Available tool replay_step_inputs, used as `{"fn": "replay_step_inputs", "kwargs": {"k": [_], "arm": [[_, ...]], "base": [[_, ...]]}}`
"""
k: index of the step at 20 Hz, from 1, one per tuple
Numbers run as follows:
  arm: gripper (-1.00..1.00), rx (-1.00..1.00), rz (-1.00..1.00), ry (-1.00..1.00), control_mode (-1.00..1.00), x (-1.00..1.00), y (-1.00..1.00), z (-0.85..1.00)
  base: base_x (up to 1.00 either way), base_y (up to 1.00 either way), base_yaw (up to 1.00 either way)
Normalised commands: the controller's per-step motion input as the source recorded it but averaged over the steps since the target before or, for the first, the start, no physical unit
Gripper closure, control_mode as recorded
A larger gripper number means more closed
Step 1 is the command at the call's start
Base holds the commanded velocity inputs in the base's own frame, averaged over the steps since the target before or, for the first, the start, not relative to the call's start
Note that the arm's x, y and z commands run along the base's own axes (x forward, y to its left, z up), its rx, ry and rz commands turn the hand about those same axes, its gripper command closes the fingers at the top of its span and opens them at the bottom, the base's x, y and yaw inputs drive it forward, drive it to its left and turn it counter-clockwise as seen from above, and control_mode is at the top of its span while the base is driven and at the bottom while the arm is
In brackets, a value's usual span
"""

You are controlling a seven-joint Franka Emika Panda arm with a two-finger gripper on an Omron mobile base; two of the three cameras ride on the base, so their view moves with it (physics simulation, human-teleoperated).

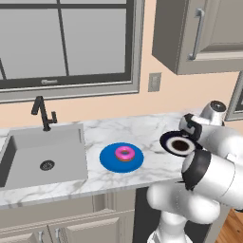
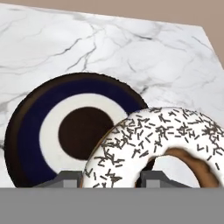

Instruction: Place the pastries on the plates.

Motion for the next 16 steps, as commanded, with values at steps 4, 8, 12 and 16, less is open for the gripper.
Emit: {"fn": "replay_step_inputs", "kwargs": {"k": [4,8,12,16], "arm": [[1.00,0.01,0.00,0.01,-1.00,-0.02,0.25,0.01],[1.00,0.05,0.00,0.03,-1.00,0.00,0.29,0.00],[1.00,0.08,0.00,0.08,-1.00,0.00,0.33,0.00],[1.00,0.05,0.02,0.09,-1.00,0.00,0.24,0.00]], "base": [[0.00,0.00,0.00],[0.00,0.00,0.00],[0.00,0.00,0.00],[0.00,0.00,0.00]]}}
